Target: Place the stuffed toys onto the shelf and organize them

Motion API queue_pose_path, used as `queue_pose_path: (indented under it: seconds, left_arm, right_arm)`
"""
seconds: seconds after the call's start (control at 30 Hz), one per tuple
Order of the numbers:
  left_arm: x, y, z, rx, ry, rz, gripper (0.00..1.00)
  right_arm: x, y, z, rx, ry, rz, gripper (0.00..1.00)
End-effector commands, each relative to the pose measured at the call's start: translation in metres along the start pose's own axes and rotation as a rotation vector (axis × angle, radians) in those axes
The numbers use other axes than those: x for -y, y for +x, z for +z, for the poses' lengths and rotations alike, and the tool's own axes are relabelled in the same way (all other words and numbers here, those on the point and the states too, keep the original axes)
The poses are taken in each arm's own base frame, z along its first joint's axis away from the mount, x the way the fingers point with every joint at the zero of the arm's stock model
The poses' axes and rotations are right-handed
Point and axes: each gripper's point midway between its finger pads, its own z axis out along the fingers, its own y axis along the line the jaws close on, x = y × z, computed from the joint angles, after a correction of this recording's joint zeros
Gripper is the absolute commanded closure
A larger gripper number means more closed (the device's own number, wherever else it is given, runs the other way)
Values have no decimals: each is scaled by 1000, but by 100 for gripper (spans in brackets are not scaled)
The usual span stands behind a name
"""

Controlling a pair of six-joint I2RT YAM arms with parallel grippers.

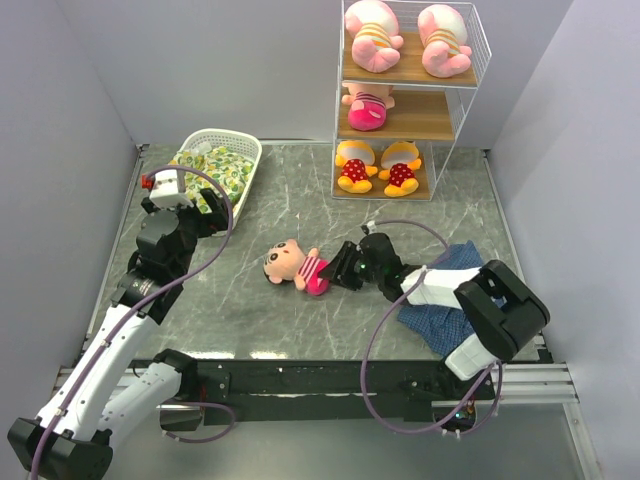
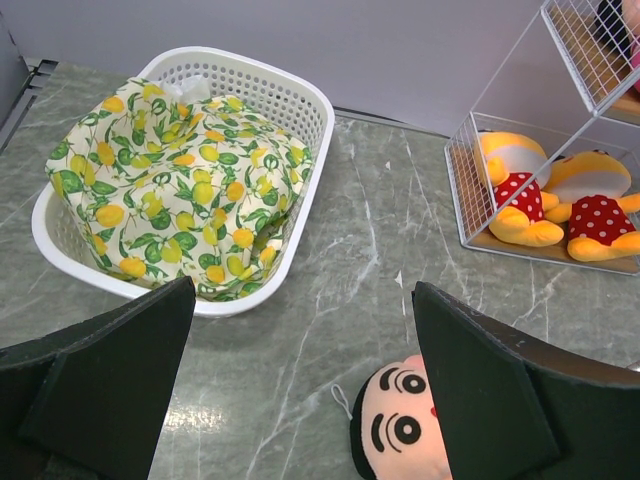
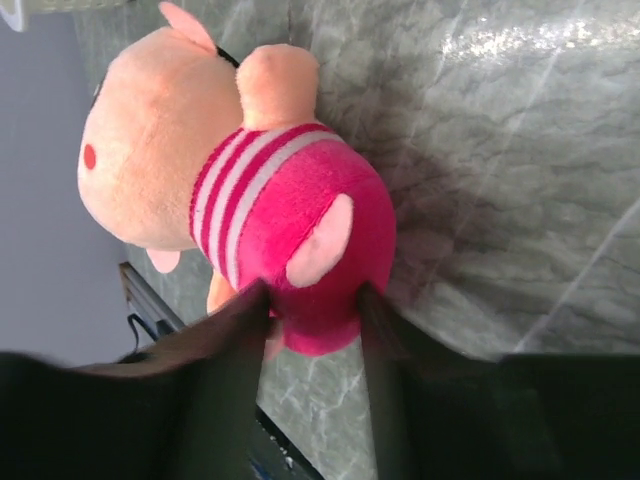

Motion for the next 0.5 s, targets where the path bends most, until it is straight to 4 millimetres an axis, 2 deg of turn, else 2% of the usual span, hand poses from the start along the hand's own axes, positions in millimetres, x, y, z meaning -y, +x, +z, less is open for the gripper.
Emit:
queue_pose_path:
  seconds: [0.0, 0.03, 0.07, 0.17, 0.3, 0.37, 0.43, 0.47]
  left_arm:
    - [2, -13, -2, 43, 4, -1, 3]
    - [2, -14, -2, 44, 4, -1, 4]
    - [2, -14, -2, 44, 4, -1, 3]
    - [2, -13, -3, 43, 7, -1, 4]
    - [2, -13, -3, 43, 7, -1, 4]
    - [3, -14, -3, 46, 8, -2, 4]
    - [3, -15, -4, 49, 10, -3, 3]
    - [3, -14, -4, 46, 10, -2, 4]
  right_arm:
    - [-23, -14, 1, 57, -94, 40, 65]
    - [-28, -18, -2, 76, -107, 35, 70]
    - [-30, -21, -5, 91, -114, 35, 84]
    - [-45, -38, -23, 178, -140, 25, 100]
    - [-59, -70, -63, 359, -121, 25, 100]
    - [-60, -95, -92, 497, -80, 44, 100]
    - [-64, -109, -119, 586, -66, 48, 100]
    - [-65, -125, -134, 671, -41, 59, 100]
